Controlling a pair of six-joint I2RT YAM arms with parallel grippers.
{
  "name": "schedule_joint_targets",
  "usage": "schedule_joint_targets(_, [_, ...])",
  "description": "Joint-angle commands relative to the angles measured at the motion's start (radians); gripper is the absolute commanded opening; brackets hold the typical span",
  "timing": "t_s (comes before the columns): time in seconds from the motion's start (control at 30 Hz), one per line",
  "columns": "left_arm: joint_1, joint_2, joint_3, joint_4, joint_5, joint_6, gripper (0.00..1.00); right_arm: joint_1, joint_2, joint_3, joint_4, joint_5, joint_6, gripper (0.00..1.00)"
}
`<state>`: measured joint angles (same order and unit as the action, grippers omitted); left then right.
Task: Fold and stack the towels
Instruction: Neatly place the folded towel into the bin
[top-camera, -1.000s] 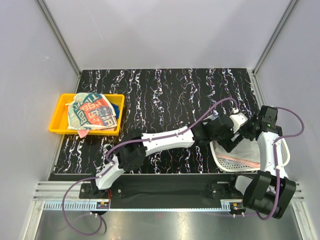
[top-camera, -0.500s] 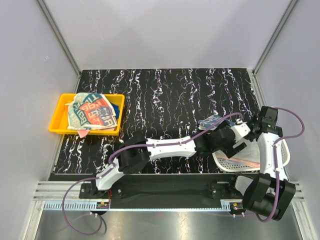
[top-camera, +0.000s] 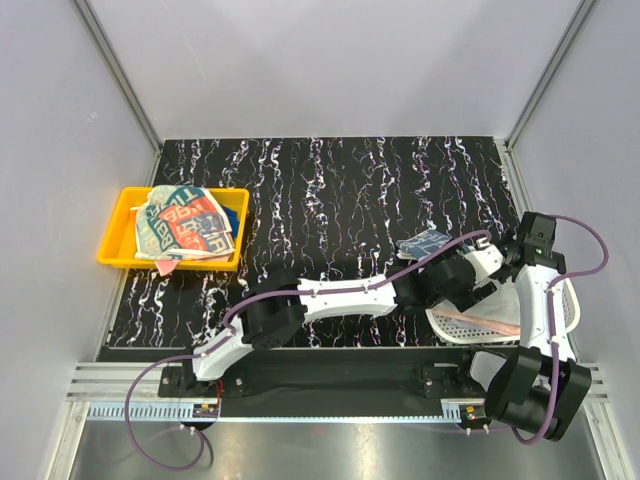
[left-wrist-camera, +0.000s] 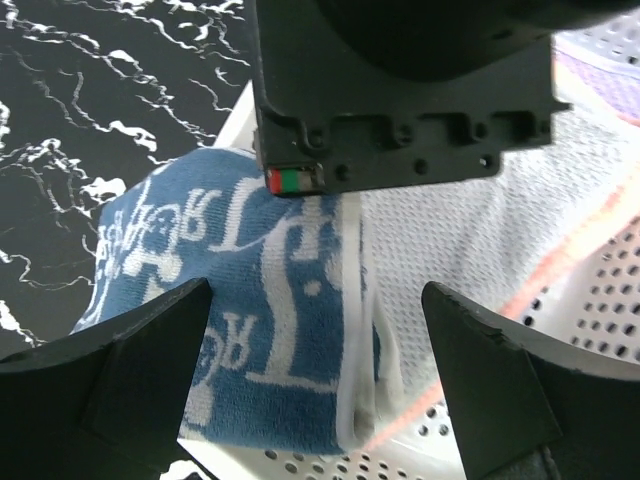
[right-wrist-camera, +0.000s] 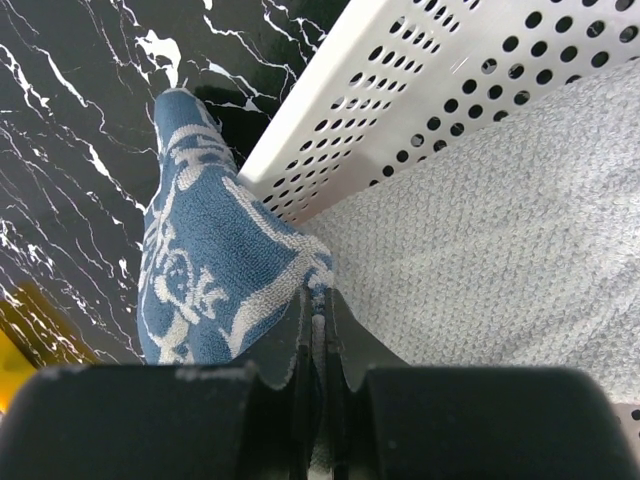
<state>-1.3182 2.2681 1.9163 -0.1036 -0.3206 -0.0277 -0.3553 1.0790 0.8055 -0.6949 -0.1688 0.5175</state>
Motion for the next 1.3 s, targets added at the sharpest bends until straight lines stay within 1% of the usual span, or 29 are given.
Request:
schedule_joint_targets(0.0, [-0.012,0.013,0.006,0.099,-0.06,0.044,0.91,-0.001,-0.021,0.044,-0.02,-0.029,0.0,0.0])
schedule_joint_targets(0.1, [-0.019,0.011,-0.008,0.101,-0.052,0.049,0.91,-0.001,-0.022,0.057,-0.029,-0.02,-0.002,0.0])
schedule_joint_targets(0.2, [-0.027,0.01,-0.025,0.149,-0.035,0.058,0.91,-0.001,-0.021,0.069,-0.041,-0.018,-0.004,0.0])
schedule_joint_targets(0.37, [-0.036,0.024,-0.033,0.157,-0.06,0.075,0.89,-0.001,-0.021,0.084,-0.055,-0.028,0.003,0.0])
schedule_joint_targets(0.53, [-0.042,0.031,-0.045,0.186,-0.138,0.09,0.78,-0.001,-0.013,0.086,-0.061,-0.04,0.001,0.0])
schedule_joint_targets(0.6, [-0.046,0.036,-0.042,0.2,-0.153,0.106,0.72,-0.001,-0.011,0.081,-0.061,-0.043,-0.002,0.0])
schedule_joint_targets(0.7, [-0.052,0.048,-0.027,0.2,-0.181,0.136,0.54,-0.001,-0.016,0.08,-0.063,-0.047,-0.002,0.0])
schedule_joint_targets(0.73, [-0.053,0.056,-0.017,0.199,-0.182,0.147,0.43,-0.001,-0.019,0.081,-0.067,-0.051,-0.002,0.0])
schedule_joint_targets(0.83, [-0.056,0.053,-0.014,0.196,-0.189,0.156,0.25,-0.001,-0.022,0.089,-0.074,-0.06,-0.007,0.01])
schedule_joint_targets(0.87, [-0.056,0.048,-0.013,0.193,-0.186,0.157,0.14,-0.001,-0.027,0.09,-0.075,-0.064,-0.008,0.01])
schedule_joint_targets(0.93, [-0.056,0.041,-0.013,0.183,-0.178,0.153,0.07,-0.002,-0.031,0.093,-0.078,-0.07,-0.008,0.02])
schedule_joint_targets(0.97, [-0.056,0.031,-0.004,0.177,-0.172,0.155,0.01,-0.002,-0.039,0.095,-0.078,-0.07,-0.008,0.02])
schedule_joint_targets(1.0, [-0.056,0.028,0.003,0.156,-0.147,0.156,0.0,-0.001,-0.04,0.098,-0.081,-0.072,-0.01,0.06])
schedule_joint_targets(1.03, [-0.056,0.024,0.01,0.141,-0.129,0.153,0.0,-0.001,-0.047,0.101,-0.084,-0.075,-0.01,0.07])
schedule_joint_targets(1.07, [-0.056,0.013,0.015,0.13,-0.114,0.15,0.0,-0.001,-0.051,0.104,-0.087,-0.077,-0.011,0.1])
schedule_joint_targets(1.1, [-0.056,0.002,0.013,0.114,-0.095,0.146,0.0,-0.001,-0.054,0.115,-0.091,-0.08,-0.013,0.16])
schedule_joint_targets(1.13, [-0.056,-0.007,0.015,0.107,-0.054,0.135,0.0,-0.001,-0.057,0.122,-0.101,-0.078,-0.014,0.37])
schedule_joint_targets(1.17, [-0.053,-0.013,0.016,0.085,-0.034,0.118,0.0,-0.001,-0.073,0.133,-0.112,-0.071,-0.013,0.56])
schedule_joint_targets(1.2, [-0.053,-0.022,0.033,0.043,-0.02,0.108,0.0,-0.001,-0.082,0.159,-0.12,-0.06,-0.013,0.7])
schedule_joint_targets(1.23, [-0.052,-0.024,0.049,0.015,0.017,0.079,0.0,-0.001,-0.102,0.178,-0.136,-0.054,-0.017,0.98])
schedule_joint_targets(1.27, [-0.046,-0.027,0.059,-0.011,0.043,0.062,0.0,-0.001,-0.109,0.196,-0.149,-0.043,-0.016,1.0])
